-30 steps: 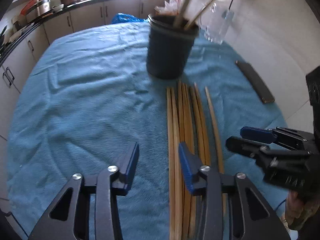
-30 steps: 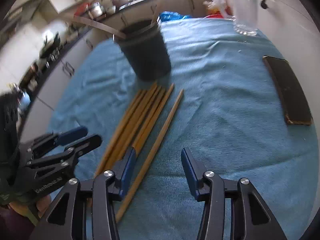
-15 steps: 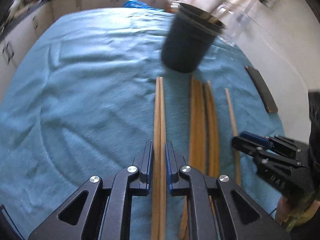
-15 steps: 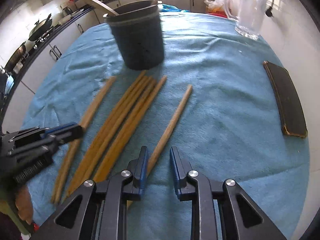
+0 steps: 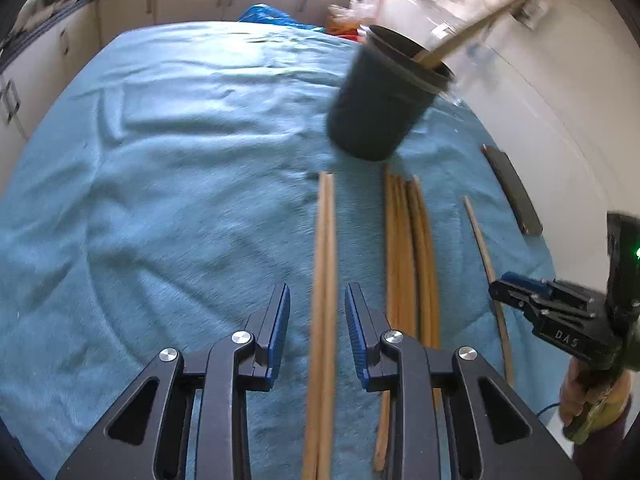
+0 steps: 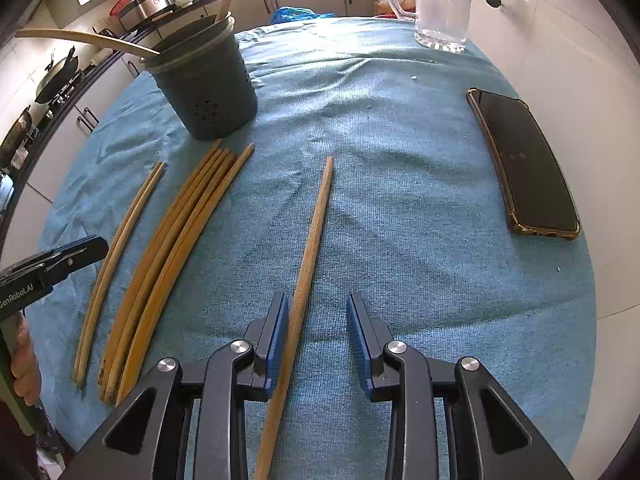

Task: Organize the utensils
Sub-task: 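Grasp another chopstick with the left tool while the right tool grasps one too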

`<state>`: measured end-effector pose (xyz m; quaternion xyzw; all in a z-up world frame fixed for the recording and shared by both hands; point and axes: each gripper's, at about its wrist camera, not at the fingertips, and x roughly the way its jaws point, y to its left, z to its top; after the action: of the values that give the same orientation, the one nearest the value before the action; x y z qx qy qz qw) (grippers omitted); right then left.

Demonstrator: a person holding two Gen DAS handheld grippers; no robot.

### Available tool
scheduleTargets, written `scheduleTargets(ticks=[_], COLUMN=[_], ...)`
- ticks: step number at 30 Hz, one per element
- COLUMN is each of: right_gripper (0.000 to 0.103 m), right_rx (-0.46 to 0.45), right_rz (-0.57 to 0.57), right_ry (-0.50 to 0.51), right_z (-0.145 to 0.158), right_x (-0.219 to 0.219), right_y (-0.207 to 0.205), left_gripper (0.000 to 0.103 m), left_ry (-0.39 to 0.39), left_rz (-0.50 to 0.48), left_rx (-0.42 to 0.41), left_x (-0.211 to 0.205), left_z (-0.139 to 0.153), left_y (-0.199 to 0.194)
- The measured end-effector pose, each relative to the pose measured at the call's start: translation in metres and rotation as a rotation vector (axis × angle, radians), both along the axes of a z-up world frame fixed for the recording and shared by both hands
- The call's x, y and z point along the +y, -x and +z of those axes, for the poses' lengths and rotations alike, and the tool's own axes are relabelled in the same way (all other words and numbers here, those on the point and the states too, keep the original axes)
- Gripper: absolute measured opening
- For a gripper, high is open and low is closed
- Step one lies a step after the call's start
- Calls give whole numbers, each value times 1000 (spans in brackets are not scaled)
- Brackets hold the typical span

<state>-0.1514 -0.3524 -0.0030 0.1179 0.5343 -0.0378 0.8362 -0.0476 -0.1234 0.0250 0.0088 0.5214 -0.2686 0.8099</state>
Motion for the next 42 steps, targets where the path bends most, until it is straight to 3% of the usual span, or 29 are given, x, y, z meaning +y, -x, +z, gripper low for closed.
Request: scheduleTargets(ticks=[3,10,17,20,27,32,37,40,42], right_gripper=[34,34,37,37,37,37,37,30,11], right_rx=[-3,-20,-33,-38,-10,22,33,21,-3], right_rz=[3,1,11,14,16,20,10,2,3], right_ry=[3,-34,-37,-34,-30,20,59,110,127], right_z=[0,-1,-2,-2,-1,-1,0,0,0], right_x=[1,-4,-2,-1,-3,0,2,7,9], right_y=[-1,2,0,0,-11,-37,-62,-71,-75], left_gripper=[17,16,16,7,7,7,8,9,6], left_ry=[-55,47,24,-29,-132,-199,-206,-180,-163], left_rz=[-9,34,26,22,30,-16,-37,-30,-23], left_rx=[-21,26,-8,-43,-52,-54,-60,-66,-73], left_x=[-12,5,4,-1,-19,-41,-53,-54,-54], left_z=[-7,-9,-8,-9,-4,-3,-4,-4,-4], left_y=[-4,-14,-15,-18,-35,-53,-67,-71,-71])
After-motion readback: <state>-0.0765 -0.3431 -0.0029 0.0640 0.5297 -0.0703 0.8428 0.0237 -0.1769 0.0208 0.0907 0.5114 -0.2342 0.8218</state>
